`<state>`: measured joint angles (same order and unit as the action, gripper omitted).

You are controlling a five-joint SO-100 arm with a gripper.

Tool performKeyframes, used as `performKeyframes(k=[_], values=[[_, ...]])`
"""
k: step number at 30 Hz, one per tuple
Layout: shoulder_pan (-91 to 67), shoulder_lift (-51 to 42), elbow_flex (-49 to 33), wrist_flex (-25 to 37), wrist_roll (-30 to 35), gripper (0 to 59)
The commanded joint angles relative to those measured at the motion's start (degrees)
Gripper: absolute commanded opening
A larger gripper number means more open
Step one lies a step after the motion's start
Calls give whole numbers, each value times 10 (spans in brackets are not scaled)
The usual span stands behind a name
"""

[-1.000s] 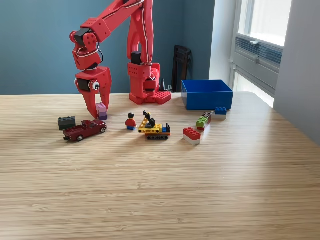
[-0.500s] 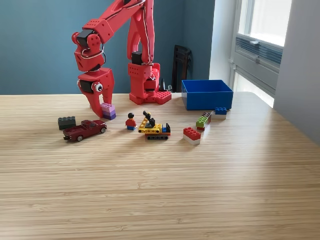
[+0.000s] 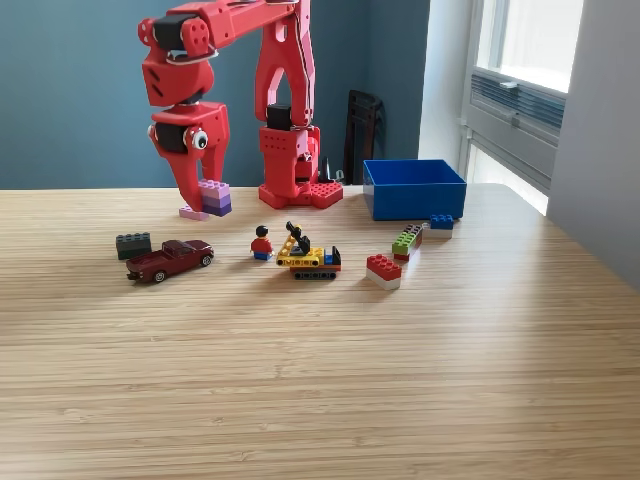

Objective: Grasp a lego block and put it in the bin.

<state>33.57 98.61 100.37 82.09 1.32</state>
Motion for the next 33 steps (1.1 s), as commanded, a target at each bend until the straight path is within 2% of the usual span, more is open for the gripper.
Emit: performKeyframes(k=[1,13,33], values=[[-91,31,-136,60,40,0],[-426,29,-169,74,149,0],[-941,29,-107,75,205,0]])
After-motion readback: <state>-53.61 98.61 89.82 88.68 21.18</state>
